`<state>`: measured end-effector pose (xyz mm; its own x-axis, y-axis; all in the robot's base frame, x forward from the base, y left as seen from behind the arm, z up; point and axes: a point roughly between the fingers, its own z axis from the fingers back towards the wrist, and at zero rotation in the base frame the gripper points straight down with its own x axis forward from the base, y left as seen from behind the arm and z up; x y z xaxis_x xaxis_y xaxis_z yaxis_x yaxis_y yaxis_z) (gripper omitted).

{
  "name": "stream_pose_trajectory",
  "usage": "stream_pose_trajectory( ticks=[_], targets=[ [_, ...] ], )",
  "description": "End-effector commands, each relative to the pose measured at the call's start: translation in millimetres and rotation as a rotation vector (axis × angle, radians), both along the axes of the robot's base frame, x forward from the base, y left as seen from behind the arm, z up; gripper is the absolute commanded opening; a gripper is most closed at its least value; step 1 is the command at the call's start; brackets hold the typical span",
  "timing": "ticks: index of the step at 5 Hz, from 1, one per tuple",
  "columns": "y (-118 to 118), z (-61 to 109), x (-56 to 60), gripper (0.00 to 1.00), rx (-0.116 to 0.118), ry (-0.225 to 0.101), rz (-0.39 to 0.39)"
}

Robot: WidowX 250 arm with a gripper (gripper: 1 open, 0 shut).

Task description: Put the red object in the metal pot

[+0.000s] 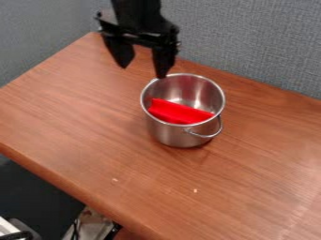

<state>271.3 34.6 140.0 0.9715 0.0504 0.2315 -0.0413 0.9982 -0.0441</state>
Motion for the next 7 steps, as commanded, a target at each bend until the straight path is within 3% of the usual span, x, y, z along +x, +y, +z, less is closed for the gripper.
stream_pose_trajectory(
  ticks=[1, 2, 3, 5, 6, 7],
  targets=[
    [10, 27.4, 5.8, 1.0, 0.047, 0.008, -0.094],
    [15, 38.4, 9.7, 1.0, 0.057, 0.013, -0.148],
    [17, 39.6, 10.9, 1.0, 0.071, 0.043, -0.221],
    [40, 40.8, 33.8, 1.0, 0.104, 0.054, -0.256],
    [50, 33.0, 25.0, 1.0, 0.076, 0.069, -0.328],
    [43, 30.4, 11.8, 1.0, 0.047, 0.071, -0.402]
  ],
)
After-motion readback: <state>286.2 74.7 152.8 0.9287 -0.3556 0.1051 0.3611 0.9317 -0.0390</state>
